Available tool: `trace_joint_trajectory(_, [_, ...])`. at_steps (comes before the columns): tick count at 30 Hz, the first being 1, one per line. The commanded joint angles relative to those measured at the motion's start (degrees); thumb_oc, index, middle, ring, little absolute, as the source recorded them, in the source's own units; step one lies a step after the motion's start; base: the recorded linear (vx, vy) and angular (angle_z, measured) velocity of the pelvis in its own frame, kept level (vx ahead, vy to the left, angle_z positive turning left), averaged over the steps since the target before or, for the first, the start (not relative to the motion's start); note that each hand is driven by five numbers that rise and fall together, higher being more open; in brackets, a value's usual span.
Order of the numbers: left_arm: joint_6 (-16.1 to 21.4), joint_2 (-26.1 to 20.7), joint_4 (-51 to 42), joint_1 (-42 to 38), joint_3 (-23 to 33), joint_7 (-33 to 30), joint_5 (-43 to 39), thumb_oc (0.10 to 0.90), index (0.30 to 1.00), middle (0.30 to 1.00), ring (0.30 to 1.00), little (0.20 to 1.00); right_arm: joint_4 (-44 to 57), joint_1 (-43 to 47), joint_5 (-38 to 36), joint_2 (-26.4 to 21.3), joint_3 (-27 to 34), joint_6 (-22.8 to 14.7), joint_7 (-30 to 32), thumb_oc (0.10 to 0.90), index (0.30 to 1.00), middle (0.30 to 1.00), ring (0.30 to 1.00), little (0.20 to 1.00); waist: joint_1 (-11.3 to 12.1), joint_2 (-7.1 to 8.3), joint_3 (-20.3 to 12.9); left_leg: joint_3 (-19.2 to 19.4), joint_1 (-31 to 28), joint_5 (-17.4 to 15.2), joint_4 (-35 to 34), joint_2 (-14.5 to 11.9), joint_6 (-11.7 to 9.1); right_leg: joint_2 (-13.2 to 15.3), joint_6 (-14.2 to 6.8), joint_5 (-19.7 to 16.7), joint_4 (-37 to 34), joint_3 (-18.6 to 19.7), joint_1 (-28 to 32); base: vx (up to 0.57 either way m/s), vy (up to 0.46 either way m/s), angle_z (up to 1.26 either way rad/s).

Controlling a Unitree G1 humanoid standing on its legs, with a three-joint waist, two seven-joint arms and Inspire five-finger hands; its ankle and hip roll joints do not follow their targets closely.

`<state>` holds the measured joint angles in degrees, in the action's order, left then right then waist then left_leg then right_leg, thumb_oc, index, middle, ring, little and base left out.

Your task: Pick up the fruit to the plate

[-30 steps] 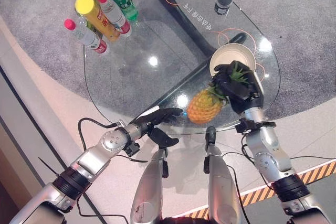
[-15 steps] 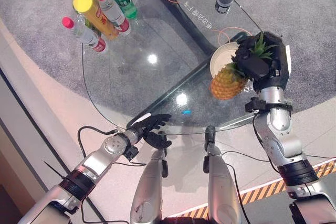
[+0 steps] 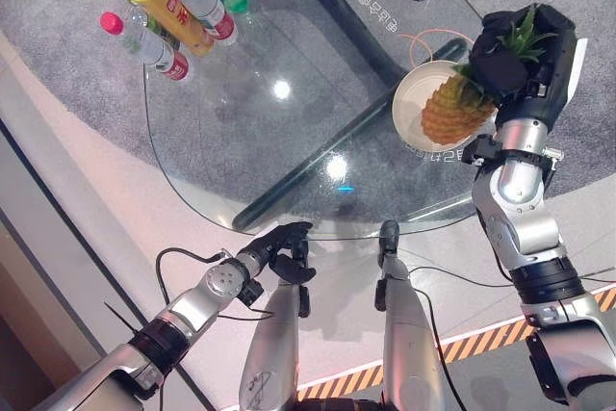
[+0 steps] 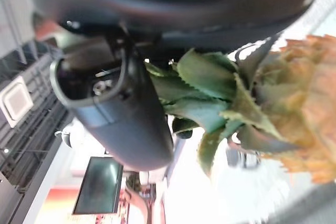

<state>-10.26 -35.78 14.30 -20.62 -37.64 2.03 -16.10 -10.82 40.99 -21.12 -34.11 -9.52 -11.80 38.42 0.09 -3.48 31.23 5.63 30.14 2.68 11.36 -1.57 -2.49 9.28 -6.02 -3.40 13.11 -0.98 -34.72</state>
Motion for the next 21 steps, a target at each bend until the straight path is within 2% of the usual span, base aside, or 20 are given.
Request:
trace_joint_trajectory(1, [3.41, 1.1, -4.96, 2.24, -0.91, -1.94, -1.93, 0.8, 0.9, 0.9, 0.9, 0.9, 5.4, 9.02, 8.72, -8.16, 3.35, -6.95, 5.3, 0.1, 0.3, 0.3, 0.3, 0.2, -0.09, -2.77, -1.44, 0.52, 4.12, -5.29, 7.46, 3.82, 1.16, -0.56, -0.23, 2.42, 3.66, -6.15, 0.11, 0.0, 0.0, 0.0])
trace_joint_trajectory(5, [3.42, 1.26, -5.41, 2.52, -1.18, -2.65, -2.29, 0.8, 0.9, 0.9, 0.9, 0.9, 4.52, 10.51, 11.4, -9.03, 2.59, -6.72, 7.63, 0.1, 0.3, 0.3, 0.3, 0.2, 0.14, -3.52, -1.44, 0.45, 5.29, -5.07, 7.46, 4.11, 1.11, -0.49, -0.25, 2.39, 3.95, -6.12, -1.26, 0.0, 0.0, 0.0])
trace_joint_trajectory(11, [4.05, 1.44, -6.66, 3.11, -2.04, -3.95, -3.48, 0.8, 0.9, 0.9, 0.9, 0.9, 2.27, 13.56, 14.1, -9.7, 1.43, -8.75, 12.52, 0.1, 0.3, 0.3, 0.3, 0.2, 0.69, -5.38, -1.44, 0.1, 8.04, -4.38, 7.28, 4.84, 1.25, -0.9, 0.11, 2.51, 5.11, -5.96, -4.82, 0.0, 0.0, 0.0])
trace_joint_trajectory(21, [4.19, 2.28, -7.6, 3.23, -3.73, -5.84, -4.96, 0.8, 0.9, 0.9, 0.9, 0.9, -1.45, 16.61, 16.32, -8.64, 0.55, -12.08, 15.55, 0.1, 0.3, 0.3, 0.3, 0.2, 1.42, -7.0, -1.44, -0.59, 10.31, -3.74, 7.27, 5.47, 1.17, -1.15, 0.39, 2.73, 6.18, -6.11, -7.62, 0.0, 0.0, 0.0])
